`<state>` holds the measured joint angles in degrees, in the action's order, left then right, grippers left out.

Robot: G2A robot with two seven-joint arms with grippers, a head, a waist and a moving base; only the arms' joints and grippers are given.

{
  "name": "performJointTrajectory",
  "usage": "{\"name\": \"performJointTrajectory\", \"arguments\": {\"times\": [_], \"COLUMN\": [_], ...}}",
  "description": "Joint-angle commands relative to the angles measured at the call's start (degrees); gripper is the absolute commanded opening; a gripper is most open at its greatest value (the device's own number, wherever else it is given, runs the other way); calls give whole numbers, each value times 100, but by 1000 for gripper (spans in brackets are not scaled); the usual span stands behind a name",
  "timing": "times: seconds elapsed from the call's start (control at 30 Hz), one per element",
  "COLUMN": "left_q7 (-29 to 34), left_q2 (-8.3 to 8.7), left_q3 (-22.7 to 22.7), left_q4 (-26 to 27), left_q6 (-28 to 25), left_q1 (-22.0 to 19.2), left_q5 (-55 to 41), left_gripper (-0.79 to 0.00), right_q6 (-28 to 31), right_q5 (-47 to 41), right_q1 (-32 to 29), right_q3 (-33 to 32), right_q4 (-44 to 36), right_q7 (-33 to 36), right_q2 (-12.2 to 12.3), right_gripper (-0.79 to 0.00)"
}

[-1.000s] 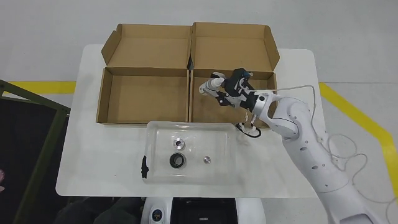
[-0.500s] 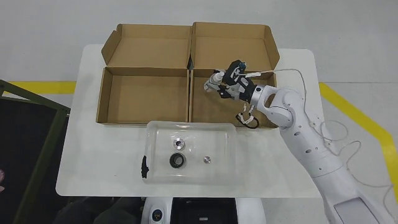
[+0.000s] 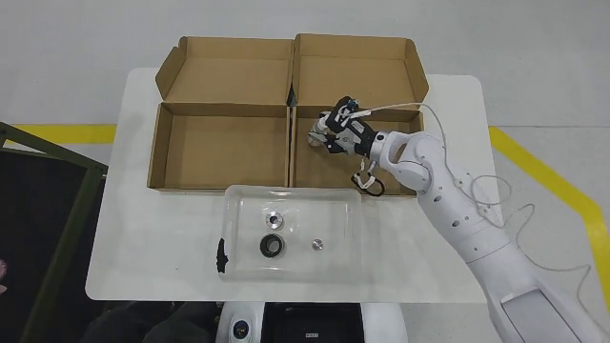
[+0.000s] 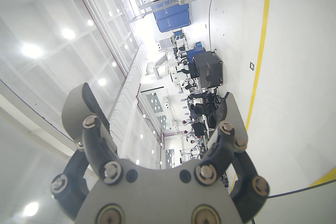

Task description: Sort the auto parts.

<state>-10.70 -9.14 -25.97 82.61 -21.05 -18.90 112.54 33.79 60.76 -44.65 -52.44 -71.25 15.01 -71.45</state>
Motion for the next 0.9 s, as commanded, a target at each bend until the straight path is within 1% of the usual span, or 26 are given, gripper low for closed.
{"name": "performJointTrajectory", "arguments": {"times": [0.0, 0.03, 0.1, 0.17, 0.2, 0.3, 0.37, 0.4, 0.57, 0.73, 0.8, 0.87], "left_q7": [0, 0, 0, 0, 0, 0, 0, 0, 0, 0, 0, 0], "left_q2": [0, 0, 0, 0, 0, 0, 0, 0, 0, 0, 0, 0], "left_q3": [0, 0, 0, 0, 0, 0, 0, 0, 0, 0, 0, 0], "left_q4": [0, 0, 0, 0, 0, 0, 0, 0, 0, 0, 0, 0], "left_q6": [0, 0, 0, 0, 0, 0, 0, 0, 0, 0, 0, 0], "left_q1": [0, 0, 0, 0, 0, 0, 0, 0, 0, 0, 0, 0], "left_q5": [0, 0, 0, 0, 0, 0, 0, 0, 0, 0, 0, 0], "left_gripper": [0, 0, 0, 0, 0, 0, 0, 0, 0, 0, 0, 0], "right_q6": [-10, -13, -18, -34, -47, -34, -8, 9, 83, 202, 236, 275], "right_q5": [-12, -15, -31, -49, -45, -50, -31, 1, 181, 245, 261, 296], "right_q1": [21, 33, 59, 64, 64, 67, 60, 43, -128, -430, -552, -684], "right_q3": [24, 37, 61, 85, 93, 84, 44, 15, -211, -464, -568, -663], "right_q4": [50, 72, 126, 136, 135, 123, 52, -14, -540, -1239, -1506, -1794], "right_q7": [4, 1, -6, -36, -39, -53, -77, -81, -50, 19, 56, 101], "right_q2": [-16, -25, -43, -61, -68, -77, -70, -60, 22, 114, 149, 184], "right_gripper": [-520, -425, -296, -274, -289, -225, -194, -191, -169, -126, -126, -99]}}
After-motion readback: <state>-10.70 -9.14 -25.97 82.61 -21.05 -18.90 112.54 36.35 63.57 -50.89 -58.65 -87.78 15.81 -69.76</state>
